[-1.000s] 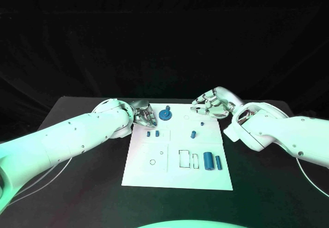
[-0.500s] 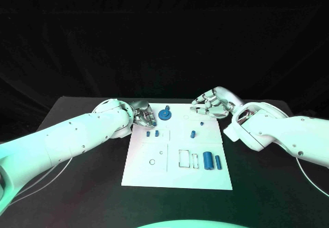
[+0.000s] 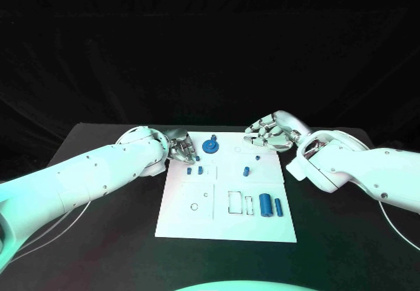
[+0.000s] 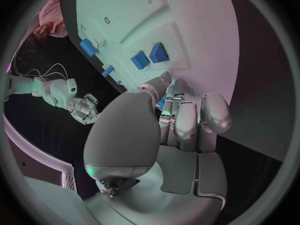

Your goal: Assemble the parts on the task board

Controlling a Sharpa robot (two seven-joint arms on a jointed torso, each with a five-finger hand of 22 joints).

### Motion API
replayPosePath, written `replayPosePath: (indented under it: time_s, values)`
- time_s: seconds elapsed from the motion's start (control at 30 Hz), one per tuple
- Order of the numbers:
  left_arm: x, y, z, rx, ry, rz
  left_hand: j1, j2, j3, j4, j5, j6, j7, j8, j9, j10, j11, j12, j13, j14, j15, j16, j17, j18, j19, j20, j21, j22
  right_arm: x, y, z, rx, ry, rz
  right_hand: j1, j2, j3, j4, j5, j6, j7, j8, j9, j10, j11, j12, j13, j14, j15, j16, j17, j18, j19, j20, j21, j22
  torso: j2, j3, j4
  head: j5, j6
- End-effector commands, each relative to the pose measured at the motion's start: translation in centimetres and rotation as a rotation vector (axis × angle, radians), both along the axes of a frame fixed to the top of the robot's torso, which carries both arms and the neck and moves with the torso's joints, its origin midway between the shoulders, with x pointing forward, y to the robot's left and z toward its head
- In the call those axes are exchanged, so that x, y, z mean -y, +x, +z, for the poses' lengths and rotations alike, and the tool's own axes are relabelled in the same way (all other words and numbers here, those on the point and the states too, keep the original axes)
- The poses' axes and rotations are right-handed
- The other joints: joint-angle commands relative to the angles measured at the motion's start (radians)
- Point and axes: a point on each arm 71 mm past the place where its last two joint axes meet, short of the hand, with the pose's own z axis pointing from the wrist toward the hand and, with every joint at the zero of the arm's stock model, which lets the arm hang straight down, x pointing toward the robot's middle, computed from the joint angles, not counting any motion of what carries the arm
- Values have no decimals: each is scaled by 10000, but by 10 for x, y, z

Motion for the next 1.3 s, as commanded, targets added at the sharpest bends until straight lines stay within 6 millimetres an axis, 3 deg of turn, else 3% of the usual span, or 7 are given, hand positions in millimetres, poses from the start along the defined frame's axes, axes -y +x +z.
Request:
replayPosePath:
  time_s: [0.03, 0.33, 0.5, 0.57, 0.63, 0.9, 1.3]
  values:
    - [-4, 1, 0, 38, 82, 142, -71, -53, 11, -81, -38, -240, 93, -39, -86, 9, 107, -80, 7, 0, 73, 61, -8, -169, -20, 100, 2, -14, 1, 1, -4, -186, -648, 195, 264, 3, 198, -25, 0, -97, 18, -1, 0, -509, 36, -1145, -977, 260, -14, -307, -388, 205, -149, -21, -236, 889, -4, -1, 7, -11, 8]
    - [-26, 1, 10, 430, -1539, 930, 236, 160, 226, -286, -33, 331, -101, 318, -17, 468, -93, 164, 184, 0, -59, 102, -8, -113, -103, 57, -100, -173, 8, 3, -9, 350, -3631, 917, 1376, -317, 1310, -685, -665, 378, 7, 171, 61, 318, 61, -4777, -4314, 384, -10, -303, -402, 100, 184, -24, 145, 1182, -41, 8, 6, -217, 70]
    - [-43, -4, 19, -160, -4266, 1822, 81, 173, 369, -260, -46, 202, -2, 262, -103, 14, 35, 9, 185, -354, 32, -394, -780, 318, -1374, 61, -1725, -2466, 9, 4, -12, 769, -5424, 1119, 1344, -483, 1768, -816, -712, 688, -40, 41, 17, 697, 89, -5955, -5421, 392, 21, -286, -401, 70, 263, 5, 262, 1295, -49, 18, -29, -329, 128]
    - [-50, -8, 21, -807, -5932, 2389, 44, 217, 432, -261, -37, 66, 89, 206, -158, -195, 133, -46, 169, -775, 112, -963, -1608, 504, -1991, 126, -2555, -3515, 10, 5, -14, 845, -6156, 1022, 1242, -531, 1840, -812, -840, 807, -84, 15, 15, 867, 61, -6204, -5693, 387, -14, -296, -423, 71, 259, 5, 246, 1302, -35, 0, -35, -358, 169]
    - [-56, -13, 24, -1595, -7770, 2952, -56, 233, 384, -261, -50, -22, 147, 195, -207, -358, 195, -18, 181, -2047, 185, -3043, -4451, 666, -2545, 213, -3415, -4490, 11, 6, -16, 1028, -6818, 750, 1099, -559, 1891, -759, -1076, 879, -156, -38, 4, 926, 45, -6484, -5983, 377, -31, -328, -470, 78, 253, -26, 222, 1306, -28, -11, -14, -449, 199]
    - [-65, -35, 35, -3061, -11090, 3241, -346, 255, -133, -231, -28, -155, 216, 237, -297, -626, 292, 134, 214, -2567, 296, -3927, -5150, 677, -2802, 338, -4303, -5068, 11, 8, -21, 1396, -7443, 356, 1042, -670, 2052, -795, -1412, 806, -83, -233, -57, 1003, 119, -6857, -6404, 368, 21, -361, -522, 79, 243, -11, 165, 1304, -37, -27, 12, -535, 127]
    - [-67, -60, 48, -3254, -11807, 3030, -234, 392, -302, -327, -36, -162, 213, 298, -336, -677, 294, 248, 232, -2564, 291, -4111, -5383, 682, -2708, 341, -4608, -5295, 3, 17, -35, 1185, -7438, 563, 1082, -725, 2196, -874, -1420, 739, 0, -355, -97, 1029, 195, -7016, -6615, 369, 90, -346, -506, 68, 272, 56, 195, 1338, -32, -25, 10, -485, 80]
